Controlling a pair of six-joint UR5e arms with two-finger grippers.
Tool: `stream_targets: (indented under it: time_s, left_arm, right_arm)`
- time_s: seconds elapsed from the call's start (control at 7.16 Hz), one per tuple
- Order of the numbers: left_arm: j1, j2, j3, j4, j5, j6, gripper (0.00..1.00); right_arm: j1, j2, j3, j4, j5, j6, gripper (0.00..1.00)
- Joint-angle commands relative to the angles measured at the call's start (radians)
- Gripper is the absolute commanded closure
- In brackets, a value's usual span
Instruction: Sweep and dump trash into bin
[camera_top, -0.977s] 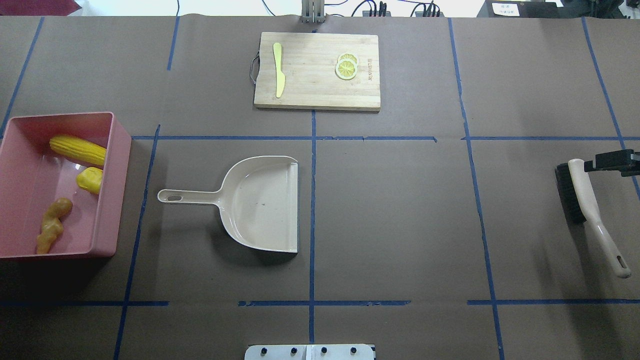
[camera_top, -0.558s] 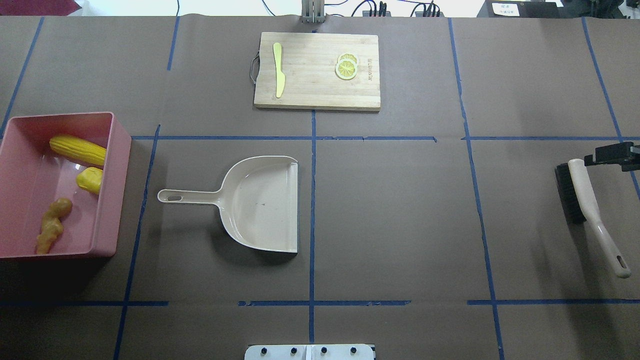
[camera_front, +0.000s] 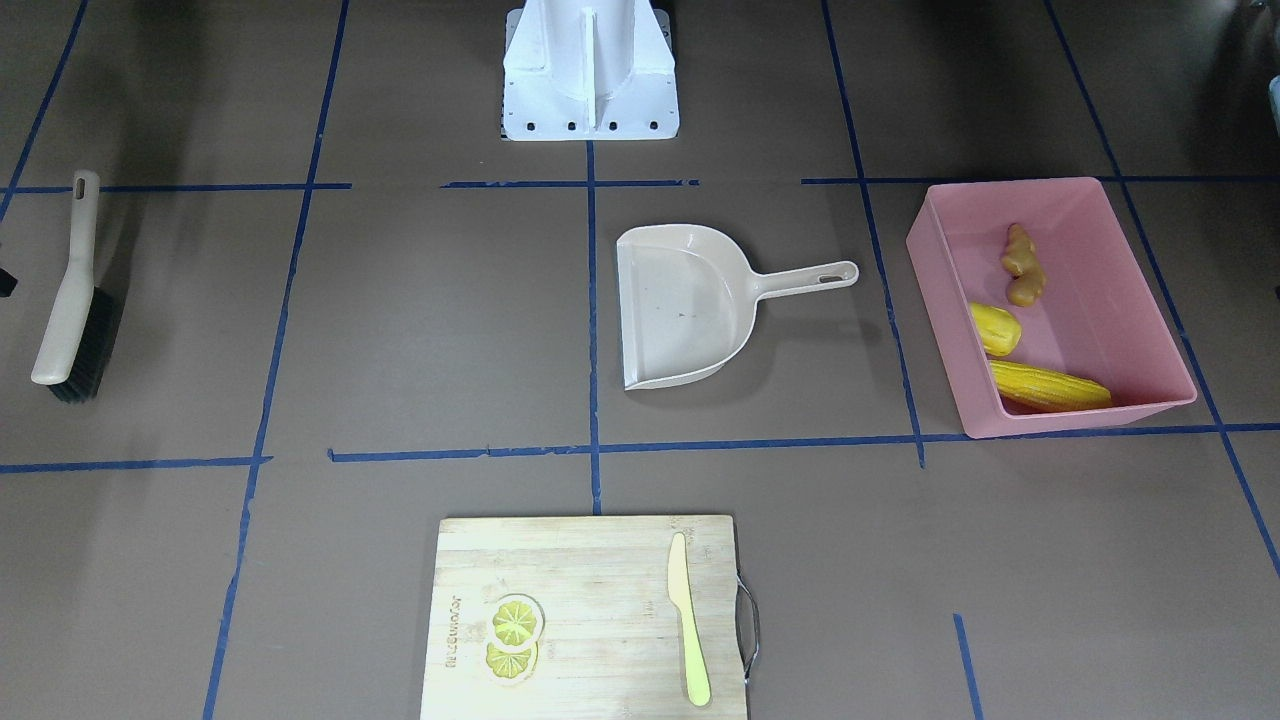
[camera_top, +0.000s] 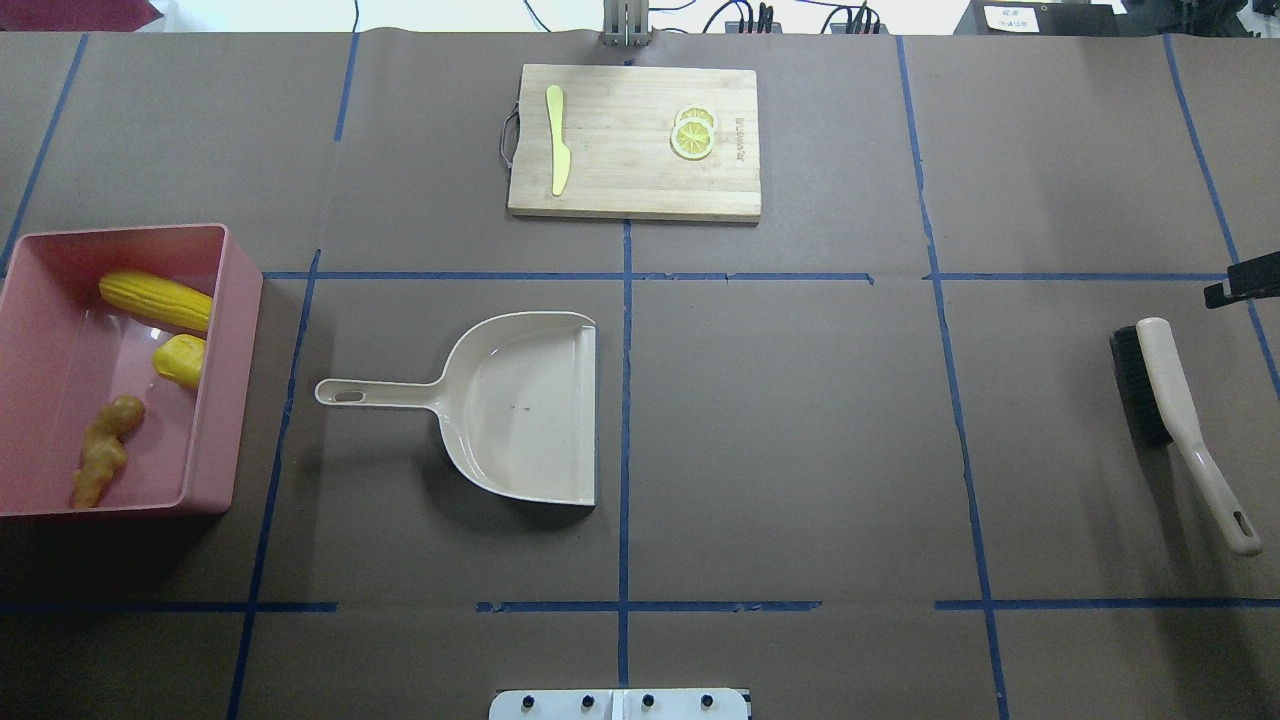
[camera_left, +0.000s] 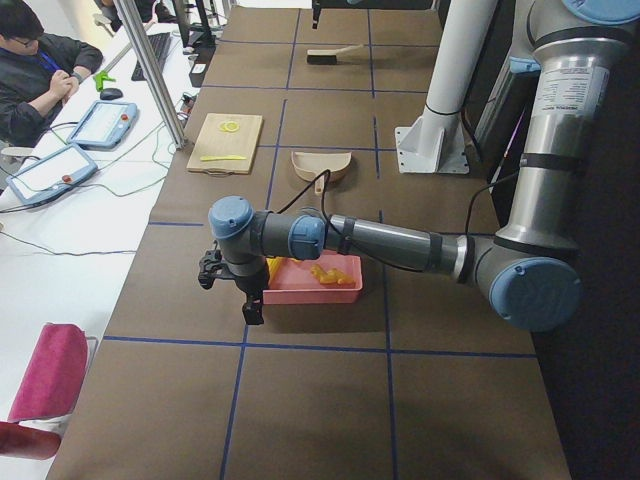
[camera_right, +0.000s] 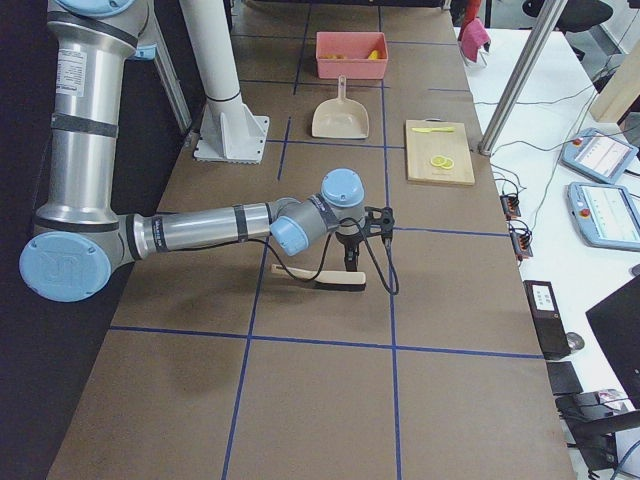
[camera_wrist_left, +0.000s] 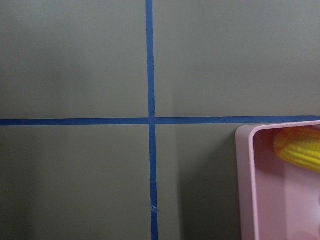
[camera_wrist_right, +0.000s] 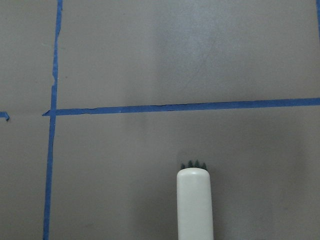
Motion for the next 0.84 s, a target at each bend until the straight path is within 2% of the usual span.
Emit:
stream_targets:
  time_s: [0.0,0.28,0.56,0.7]
  left_arm:
    - [-0.060,0.035,0.005,-0.002,-0.071,0.001,0.00]
    - [-0.077,0.075,0.005,-0.008,-0.096,0.008,0.00]
    - [-0.075,0.071,0.009,-0.008,-0.095,0.006,0.00]
    - [-0.075,0.071,0.006,-0.008,-0.095,0.006,0.00]
  right_arm:
    - [0.060,0.009,-0.042,-0.074,0.030,-0.131,0.00]
    - [0.134,0.007,-0.153,-0.068,0.109,-0.232,0.00]
    - [0.212,0.006,-0.268,-0.065,0.101,-0.410,0.00]
    - [0.250,0.006,-0.283,-0.068,0.100,-0.444,0.00]
